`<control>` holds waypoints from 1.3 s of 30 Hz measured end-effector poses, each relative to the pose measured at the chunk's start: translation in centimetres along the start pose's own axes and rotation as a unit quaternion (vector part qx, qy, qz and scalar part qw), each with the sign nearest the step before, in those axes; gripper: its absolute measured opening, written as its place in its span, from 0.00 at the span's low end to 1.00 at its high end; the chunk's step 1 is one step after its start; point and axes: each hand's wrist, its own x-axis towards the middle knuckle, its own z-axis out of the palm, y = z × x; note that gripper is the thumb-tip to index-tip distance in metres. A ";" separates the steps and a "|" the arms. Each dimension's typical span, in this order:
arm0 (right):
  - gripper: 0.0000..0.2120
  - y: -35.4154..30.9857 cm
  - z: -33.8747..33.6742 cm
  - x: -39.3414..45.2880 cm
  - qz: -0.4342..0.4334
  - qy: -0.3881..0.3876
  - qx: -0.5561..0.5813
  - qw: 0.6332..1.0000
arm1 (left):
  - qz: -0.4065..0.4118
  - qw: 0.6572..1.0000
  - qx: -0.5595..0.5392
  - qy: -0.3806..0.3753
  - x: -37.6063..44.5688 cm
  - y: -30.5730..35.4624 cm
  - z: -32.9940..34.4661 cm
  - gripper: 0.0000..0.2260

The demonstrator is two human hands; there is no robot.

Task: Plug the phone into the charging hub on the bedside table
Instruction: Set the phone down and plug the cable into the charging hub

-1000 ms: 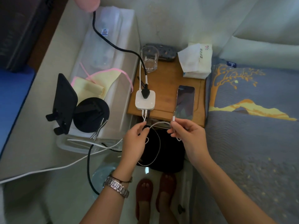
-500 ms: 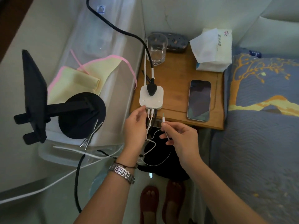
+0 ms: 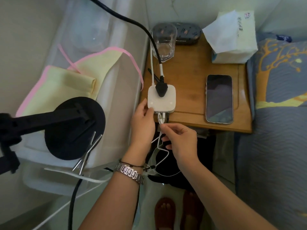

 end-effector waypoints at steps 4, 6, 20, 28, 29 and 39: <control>0.01 -0.1 0.4 0.6 -0.002 0.013 -0.001 1.000 | -0.006 1.000 -0.002 -0.026 0.8 0.3 0.4 0.20; 0.01 0.0 0.4 0.8 0.002 0.020 0.005 1.000 | -0.014 0.999 -0.027 -0.014 0.8 0.5 0.5 0.19; 0.03 -0.6 -1.1 1.2 -0.002 0.043 0.000 0.999 | -0.126 0.989 -0.076 0.005 2.0 2.3 1.5 0.13; 0.02 -0.4 -1.0 0.5 -0.049 0.073 -0.080 0.993 | -0.117 0.985 -0.124 -0.019 2.1 2.5 1.8 0.18; 0.03 -0.4 -0.8 0.4 -0.049 0.081 -0.091 0.991 | -0.114 0.986 -0.123 -0.022 2.1 2.5 1.8 0.18; 0.07 -1.5 0.5 0.4 -0.039 0.146 -0.165 0.975 | -0.109 0.982 -0.147 -0.040 2.0 2.7 2.0 0.15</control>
